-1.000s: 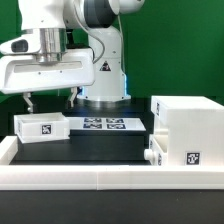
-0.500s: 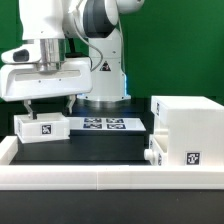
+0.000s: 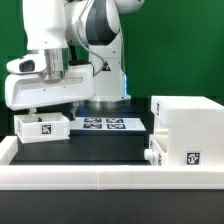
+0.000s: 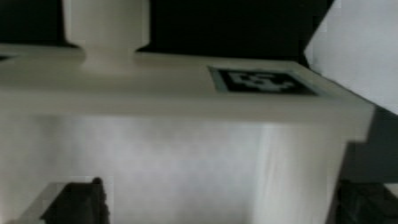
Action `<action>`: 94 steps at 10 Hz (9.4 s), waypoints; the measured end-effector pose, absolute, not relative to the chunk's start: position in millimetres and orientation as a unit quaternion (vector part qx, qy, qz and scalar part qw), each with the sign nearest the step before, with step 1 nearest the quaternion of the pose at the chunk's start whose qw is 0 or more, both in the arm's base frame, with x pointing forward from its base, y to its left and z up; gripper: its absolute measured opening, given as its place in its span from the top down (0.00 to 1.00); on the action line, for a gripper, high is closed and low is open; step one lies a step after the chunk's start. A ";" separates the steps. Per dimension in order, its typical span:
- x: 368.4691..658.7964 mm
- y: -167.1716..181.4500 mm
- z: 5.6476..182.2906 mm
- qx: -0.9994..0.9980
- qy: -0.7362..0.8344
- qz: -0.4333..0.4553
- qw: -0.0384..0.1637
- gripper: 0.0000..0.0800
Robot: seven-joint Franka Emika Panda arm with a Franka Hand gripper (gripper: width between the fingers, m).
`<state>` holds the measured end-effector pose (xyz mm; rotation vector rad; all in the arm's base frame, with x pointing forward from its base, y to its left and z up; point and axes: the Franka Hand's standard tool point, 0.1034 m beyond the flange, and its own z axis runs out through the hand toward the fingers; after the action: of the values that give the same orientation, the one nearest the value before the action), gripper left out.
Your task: Assemble drawer
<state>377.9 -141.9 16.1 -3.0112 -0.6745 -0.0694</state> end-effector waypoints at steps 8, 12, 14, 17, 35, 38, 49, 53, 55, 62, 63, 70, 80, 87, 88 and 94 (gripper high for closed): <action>369.6 -138.9 4.5 -0.976 -0.216 -0.015 0.034 0.67; 374.0 -138.4 6.1 -0.976 -0.217 -0.022 0.029 0.95; 382.9 -131.7 11.1 -0.975 -0.218 -0.027 0.026 0.95; 409.9 -101.4 29.1 -0.976 -0.211 -0.042 0.019 0.95; 484.1 -65.4 47.6 -0.761 -0.648 -0.018 0.022 0.95; 502.5 -45.9 53.0 -0.739 -0.674 -0.021 0.009 0.95; 537.2 -11.7 60.0 -0.712 -0.702 -0.008 0.018 0.95; 537.0 -11.4 58.8 -0.712 -0.702 -0.008 0.018 0.94; 538.1 -8.0 59.3 -0.710 -0.704 -0.009 0.019 0.94; 537.3 -2.1 55.1 -0.709 -0.705 -0.009 0.023 0.94; 537.9 -0.5 55.3 -0.710 -0.704 -0.009 0.023 0.94; 540.0 2.1 55.8 -0.713 -0.701 -0.009 0.020 0.94; 540.7 1.2 54.4 -0.705 -0.709 -0.005 0.016 0.94; 546.6 1.9 53.9 -0.701 -0.713 -0.005 0.013 0.94; 546.6 1.8 53.9 -0.702 -0.712 -0.005 0.013 0.94; 546.6 12.9 54.0 -0.716 -0.698 -0.011 0.012 0.94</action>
Offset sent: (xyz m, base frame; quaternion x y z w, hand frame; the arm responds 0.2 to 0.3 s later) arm -0.0011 0.0003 -0.0050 -0.0060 0.0048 0.0061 1.0000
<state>546.6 12.9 54.0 -2.2329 -2.1749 -0.0341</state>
